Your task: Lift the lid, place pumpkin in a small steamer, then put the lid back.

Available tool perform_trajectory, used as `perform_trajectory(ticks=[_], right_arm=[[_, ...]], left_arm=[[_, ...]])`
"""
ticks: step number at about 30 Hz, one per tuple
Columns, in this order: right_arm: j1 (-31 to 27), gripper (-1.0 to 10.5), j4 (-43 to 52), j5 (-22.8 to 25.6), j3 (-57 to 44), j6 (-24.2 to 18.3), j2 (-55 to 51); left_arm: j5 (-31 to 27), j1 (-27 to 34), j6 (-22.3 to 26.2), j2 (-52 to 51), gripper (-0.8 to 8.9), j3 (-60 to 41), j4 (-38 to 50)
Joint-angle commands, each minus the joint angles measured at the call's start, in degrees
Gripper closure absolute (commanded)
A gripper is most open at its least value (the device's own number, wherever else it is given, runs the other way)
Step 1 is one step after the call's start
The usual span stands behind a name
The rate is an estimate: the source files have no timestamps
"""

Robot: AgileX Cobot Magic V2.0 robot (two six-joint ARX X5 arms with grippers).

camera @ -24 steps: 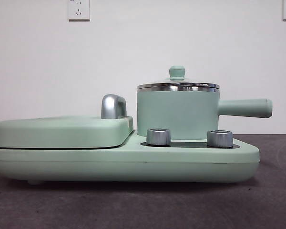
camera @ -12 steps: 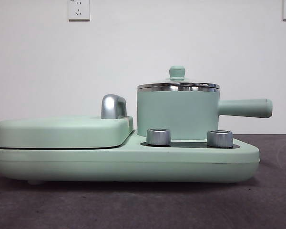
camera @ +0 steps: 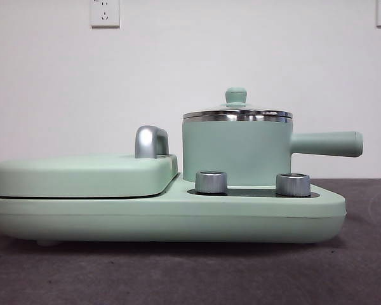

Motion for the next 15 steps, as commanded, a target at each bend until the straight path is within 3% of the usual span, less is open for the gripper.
perform_trajectory(ticks=[1, 11, 15], right_arm=[[0.52, 9.1, 0.68, -0.04, 0.48, 0.39, -0.02], [0.52, 9.1, 0.68, -0.07, 0.48, 0.39, -0.02], [0.52, 9.1, 0.68, -0.07, 0.48, 0.39, -0.02]], left_arm=[[-0.33, -0.26, -0.35, 0.07, 7.94, 0.46, 0.96], [-0.33, 0.48, -0.37, -0.94, 7.94, -0.96, 2.14], [-0.20, 5.38, -0.37, -3.37, 7.94, -3.96, 2.75]])
